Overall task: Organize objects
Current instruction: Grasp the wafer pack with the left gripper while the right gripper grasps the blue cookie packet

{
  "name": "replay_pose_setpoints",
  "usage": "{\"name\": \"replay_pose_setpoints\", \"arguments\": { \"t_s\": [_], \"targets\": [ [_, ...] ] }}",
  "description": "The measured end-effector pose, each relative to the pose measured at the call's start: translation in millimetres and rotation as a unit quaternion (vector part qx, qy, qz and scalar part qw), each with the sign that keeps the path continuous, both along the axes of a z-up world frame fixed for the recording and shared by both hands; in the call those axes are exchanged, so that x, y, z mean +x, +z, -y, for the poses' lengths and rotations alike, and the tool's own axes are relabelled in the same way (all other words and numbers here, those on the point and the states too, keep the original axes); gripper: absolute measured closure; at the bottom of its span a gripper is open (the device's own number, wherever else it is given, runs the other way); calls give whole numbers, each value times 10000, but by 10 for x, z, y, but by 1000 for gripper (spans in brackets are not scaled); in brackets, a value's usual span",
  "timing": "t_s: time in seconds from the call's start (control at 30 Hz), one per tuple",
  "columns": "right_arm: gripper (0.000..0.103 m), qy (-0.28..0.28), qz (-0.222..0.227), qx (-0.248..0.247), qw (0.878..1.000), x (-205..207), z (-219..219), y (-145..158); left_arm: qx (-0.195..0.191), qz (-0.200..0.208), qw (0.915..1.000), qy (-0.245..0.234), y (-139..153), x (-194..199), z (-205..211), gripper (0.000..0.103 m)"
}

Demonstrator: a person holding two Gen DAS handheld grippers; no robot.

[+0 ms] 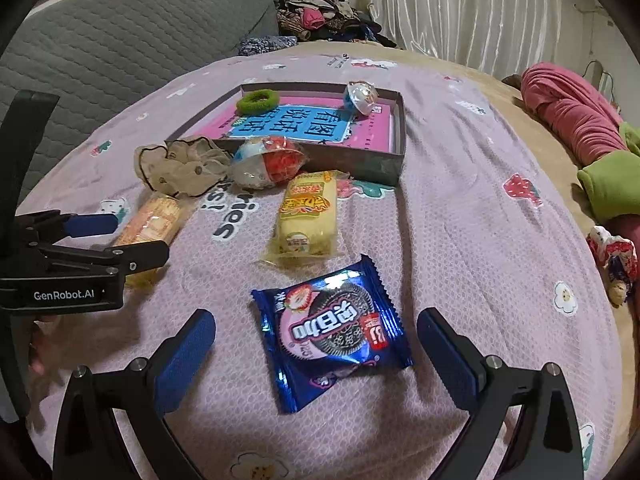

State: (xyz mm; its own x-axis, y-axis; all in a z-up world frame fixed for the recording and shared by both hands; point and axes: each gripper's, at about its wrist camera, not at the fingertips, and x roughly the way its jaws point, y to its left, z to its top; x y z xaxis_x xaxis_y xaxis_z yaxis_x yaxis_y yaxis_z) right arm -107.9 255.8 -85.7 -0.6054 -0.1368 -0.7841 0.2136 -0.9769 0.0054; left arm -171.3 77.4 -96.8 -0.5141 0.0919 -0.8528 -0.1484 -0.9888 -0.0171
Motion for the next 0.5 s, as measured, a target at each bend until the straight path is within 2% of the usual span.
{"name": "replay_pose_setpoints", "arguments": {
  "t_s": [0.2,0.27,0.4,0.47,0.5],
  "targets": [
    [4,29,91,-95,9999,-74,10,-54,-58,80,9999,46,-77,-107,-25,17],
    [12,42,104,-87,9999,-84,20,-73,-18,83,9999,56,-84,-129,-22,17],
    [20,96,88,48,9999,-91,55,-96,-40,53,10000,68,-90,-163,-30,18],
    [27,146,80,149,9998,-86,87,-100,-12,57,10000,69,-99,-175,-34,18],
    [28,175,59,252,9995,-79,111,-98,-5,57,10000,63,-101,-175,-36,21]
  ]
}}
